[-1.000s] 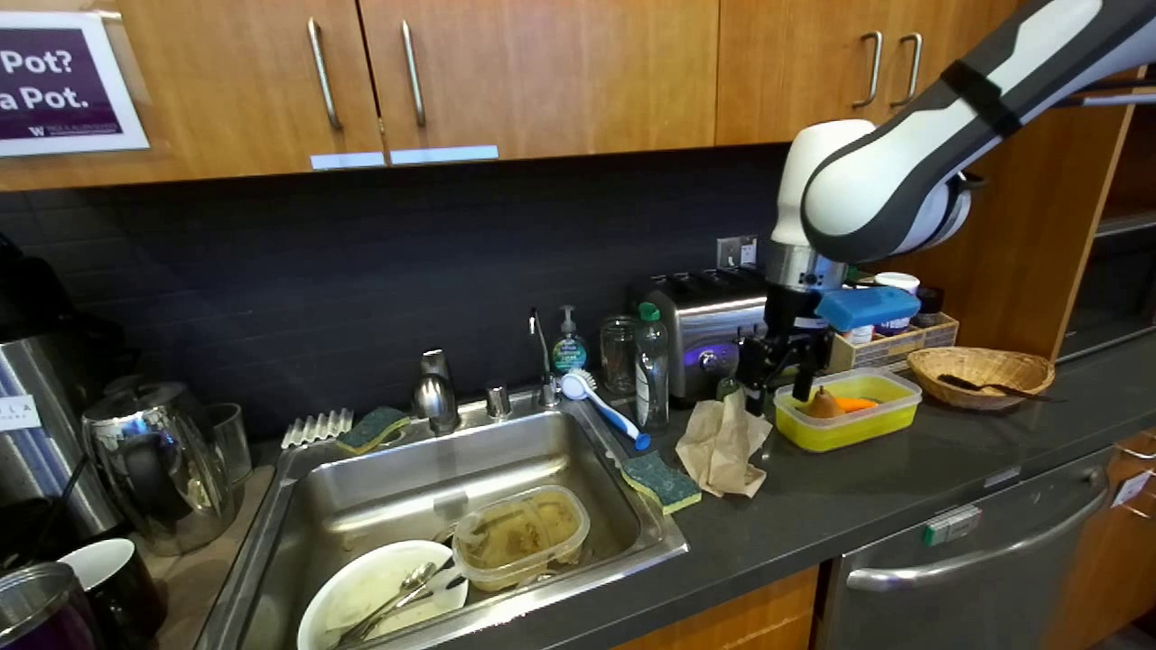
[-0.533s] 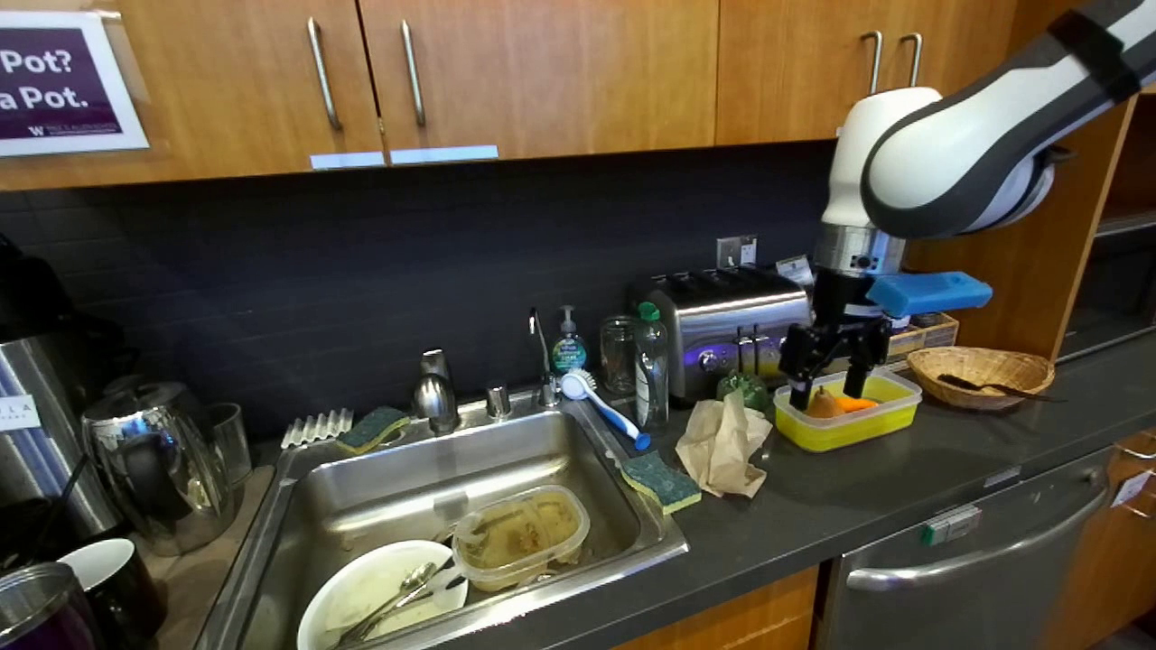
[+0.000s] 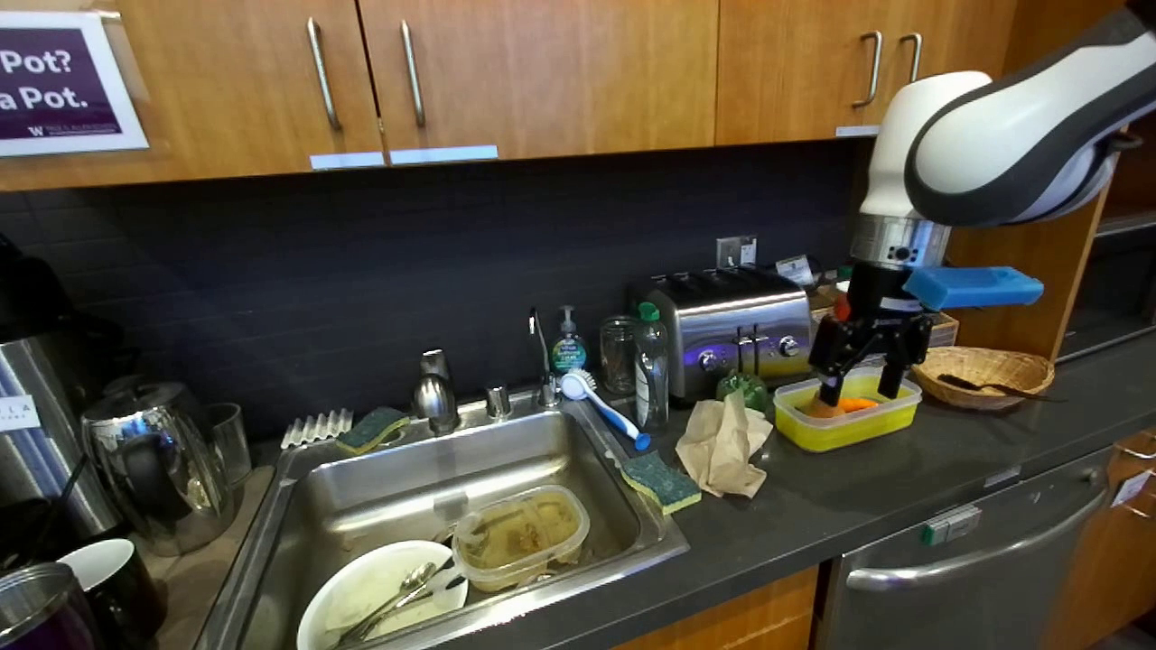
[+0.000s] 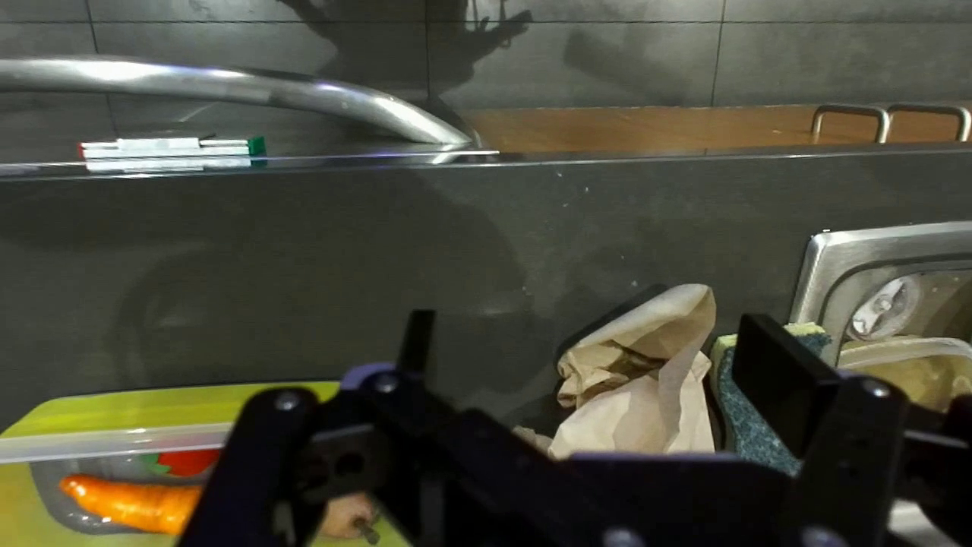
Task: Use the paper towel to wipe the counter top
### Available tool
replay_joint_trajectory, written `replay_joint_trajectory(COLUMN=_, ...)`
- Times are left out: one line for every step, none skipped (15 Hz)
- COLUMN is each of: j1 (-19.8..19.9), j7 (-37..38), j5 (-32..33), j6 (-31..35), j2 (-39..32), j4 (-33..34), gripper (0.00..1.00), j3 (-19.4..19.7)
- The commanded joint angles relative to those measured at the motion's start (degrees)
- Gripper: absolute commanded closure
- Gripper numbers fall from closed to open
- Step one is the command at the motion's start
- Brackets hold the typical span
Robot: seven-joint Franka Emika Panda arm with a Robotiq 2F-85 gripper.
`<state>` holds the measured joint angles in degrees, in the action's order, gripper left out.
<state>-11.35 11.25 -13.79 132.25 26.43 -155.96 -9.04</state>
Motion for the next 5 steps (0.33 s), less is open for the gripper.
replay_joint_trajectory(j1=0.3, j7=0.5, j5=-0.5, j6=-1.0, j2=3.5, j4=-1.9, gripper=0.00, j3=0.2)
replay_joint_trajectory(j1=0.1, j7=0.0, j5=-0.6, j6=-1.0, j2=3.8, j4=-1.9, gripper=0.00, j3=0.4)
replay_joint_trajectory(j1=0.0, j7=-0.3, j5=-0.7, j6=-1.0, j2=4.1, j4=-2.0, gripper=0.00, j3=0.5)
replay_joint_trajectory(j1=-0.1, j7=-0.5, j5=-0.8, j6=-0.9, j2=4.3, j4=-2.0, gripper=0.00, j3=0.6)
replay_joint_trajectory(j1=-0.1, j7=-0.6, j5=-0.8, j6=-0.7, j2=4.6, j4=-2.2, gripper=0.00, j3=0.7)
